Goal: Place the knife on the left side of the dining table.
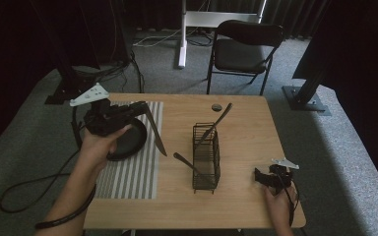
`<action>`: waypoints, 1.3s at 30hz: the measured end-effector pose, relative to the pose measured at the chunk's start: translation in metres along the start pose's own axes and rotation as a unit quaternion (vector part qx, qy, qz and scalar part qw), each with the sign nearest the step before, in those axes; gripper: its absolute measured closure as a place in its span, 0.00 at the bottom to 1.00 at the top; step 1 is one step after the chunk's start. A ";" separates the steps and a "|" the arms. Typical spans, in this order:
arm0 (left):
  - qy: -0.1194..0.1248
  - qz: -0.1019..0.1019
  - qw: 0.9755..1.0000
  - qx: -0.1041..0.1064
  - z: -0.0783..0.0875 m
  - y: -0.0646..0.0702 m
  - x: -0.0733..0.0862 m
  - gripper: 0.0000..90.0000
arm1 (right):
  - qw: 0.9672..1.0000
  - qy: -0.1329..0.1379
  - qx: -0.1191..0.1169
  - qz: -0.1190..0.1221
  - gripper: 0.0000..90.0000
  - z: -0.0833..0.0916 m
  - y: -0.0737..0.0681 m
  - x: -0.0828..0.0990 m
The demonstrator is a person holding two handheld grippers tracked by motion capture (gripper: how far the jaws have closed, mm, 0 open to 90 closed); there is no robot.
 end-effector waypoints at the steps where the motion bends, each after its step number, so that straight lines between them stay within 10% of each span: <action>1: -0.004 0.001 1.000 -0.001 0.001 -0.002 0.004 0.93 | 1.000 0.000 0.000 0.000 0.13 0.000 0.000 0.000; 25: -0.037 0.062 0.996 -0.049 -0.002 -0.056 0.092 0.93 | 1.000 0.000 0.000 0.000 0.13 0.000 0.000 0.000; 39: -0.020 0.109 0.991 -0.071 -0.019 -0.076 0.114 0.93 | 1.000 0.001 0.000 0.000 0.13 0.000 0.000 0.000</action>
Point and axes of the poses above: each handheld gripper's, and its own axes: z roughly backward along the jaws, x roughly out of its underside, y roughly to its right, the point moved 10 cm from there along -z, roughly forward along the jaws, and after that the axes turned 10 degrees about -y, right-handed, at the moved point
